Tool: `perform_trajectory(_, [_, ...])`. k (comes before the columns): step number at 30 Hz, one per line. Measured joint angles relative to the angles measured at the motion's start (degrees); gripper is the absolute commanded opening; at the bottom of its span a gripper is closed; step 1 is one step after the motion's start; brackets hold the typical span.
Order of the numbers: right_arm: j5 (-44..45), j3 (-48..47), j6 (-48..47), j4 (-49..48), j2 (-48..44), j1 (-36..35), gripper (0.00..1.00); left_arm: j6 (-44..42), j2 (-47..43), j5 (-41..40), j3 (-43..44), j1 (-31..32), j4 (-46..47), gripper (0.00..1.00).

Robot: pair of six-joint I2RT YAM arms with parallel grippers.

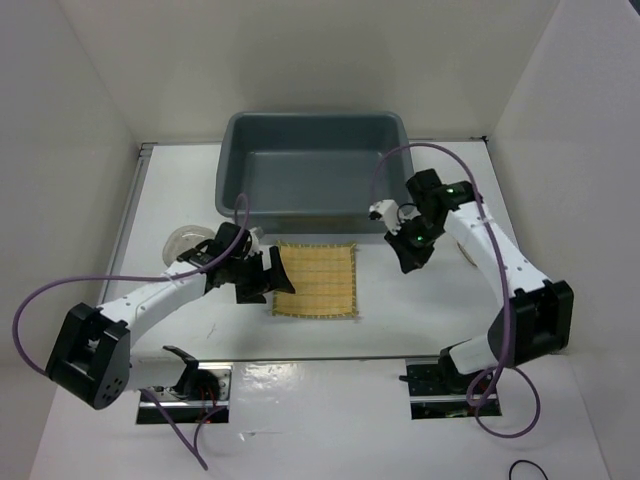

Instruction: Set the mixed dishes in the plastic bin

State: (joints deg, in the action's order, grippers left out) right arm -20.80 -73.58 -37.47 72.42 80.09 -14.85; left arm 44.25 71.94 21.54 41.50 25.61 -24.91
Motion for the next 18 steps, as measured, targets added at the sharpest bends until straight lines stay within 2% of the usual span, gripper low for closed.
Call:
perform_trajectory(4, [2.58, 2.27, -0.37, -4.52, 2.67, -6.88, 0.00, 2.82, 0.57, -0.59, -3.30, 0.44, 5.29, 1.00])
perform_trajectory(10, [11.58, 10.58, -1.88, -17.07, 0.24, -22.71, 0.00, 4.55, 2.89, -1.36, -5.75, 1.92, 8.94, 1.00])
perform_trajectory(14, [15.02, 11.19, -2.86, -23.12, 1.05, -27.98, 0.00, 5.07, 4.52, -2.99, -5.79, 1.92, 10.25, 1.00])
perform_trajectory(18, [17.27, 11.13, -2.80, -30.16, 4.37, -29.99, 0.00, 5.31, 5.11, -4.85, -7.06, 1.92, 11.47, 1.00])
